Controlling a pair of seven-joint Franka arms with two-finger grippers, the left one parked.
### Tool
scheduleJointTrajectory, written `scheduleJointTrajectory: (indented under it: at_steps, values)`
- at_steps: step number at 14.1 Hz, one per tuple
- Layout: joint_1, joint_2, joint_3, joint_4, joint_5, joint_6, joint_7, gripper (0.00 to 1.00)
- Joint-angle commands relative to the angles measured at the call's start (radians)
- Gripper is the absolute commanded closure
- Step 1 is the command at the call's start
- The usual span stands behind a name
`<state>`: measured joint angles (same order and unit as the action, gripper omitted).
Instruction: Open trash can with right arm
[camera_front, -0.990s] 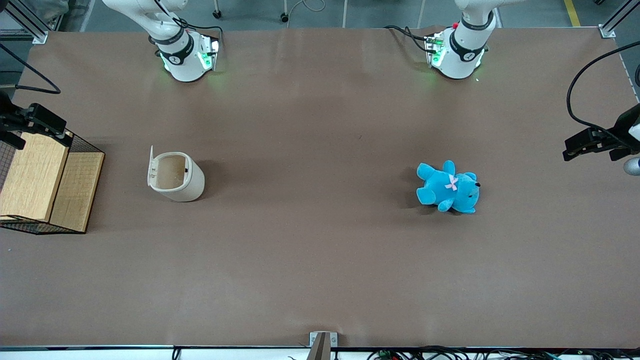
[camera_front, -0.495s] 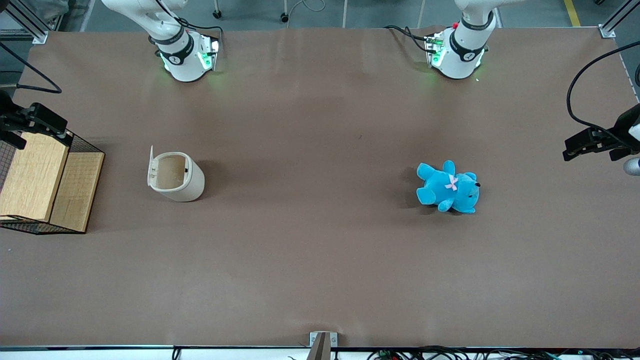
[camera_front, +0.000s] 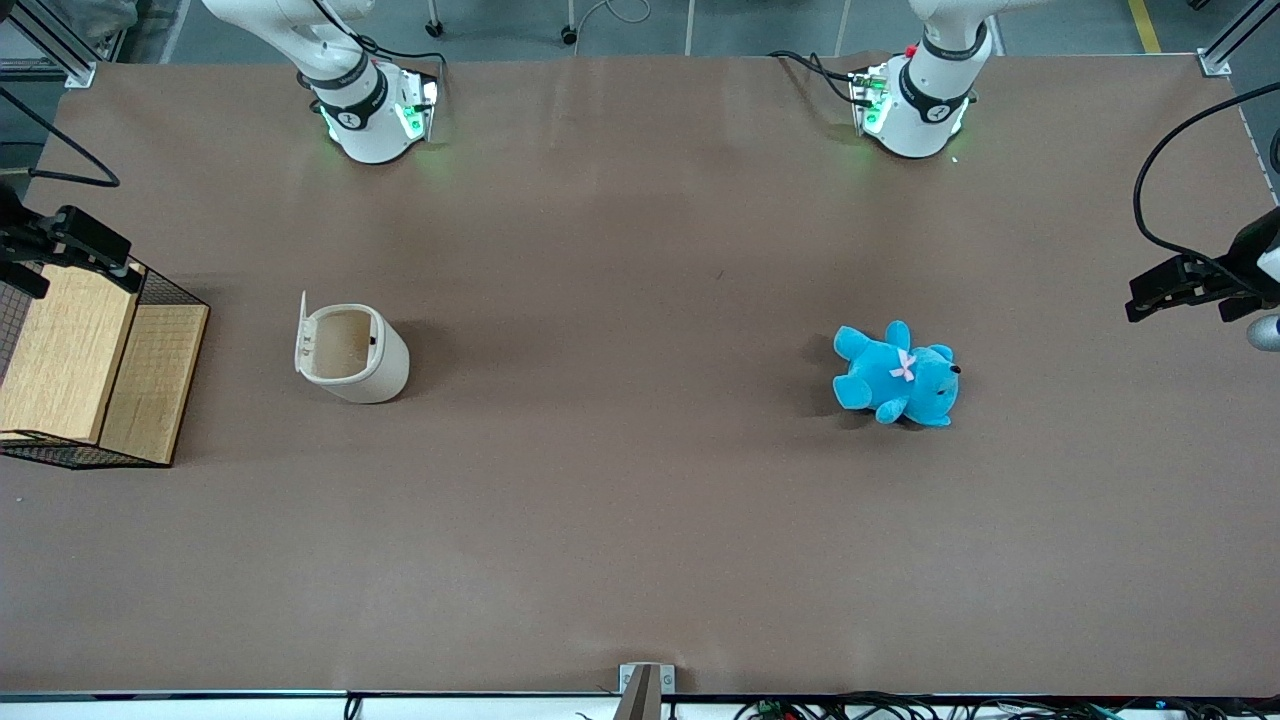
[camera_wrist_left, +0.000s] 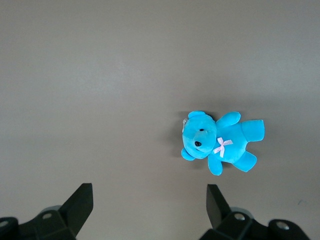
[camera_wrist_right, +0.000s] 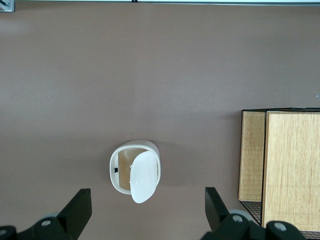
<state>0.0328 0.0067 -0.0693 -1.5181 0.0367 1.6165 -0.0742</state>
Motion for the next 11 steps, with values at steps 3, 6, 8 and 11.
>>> scheduleJointTrajectory:
  at_steps: [3,6,8,11]
  values:
    - [0.021,-0.024,-0.004,-0.024,-0.009,-0.004,0.011,0.0]
    - [0.022,-0.025,-0.003,-0.024,-0.009,-0.015,0.011,0.0]
    - [0.022,-0.027,-0.003,-0.024,-0.009,-0.018,0.011,0.0]
    - [0.022,-0.025,-0.003,-0.024,-0.009,-0.021,0.011,0.0]
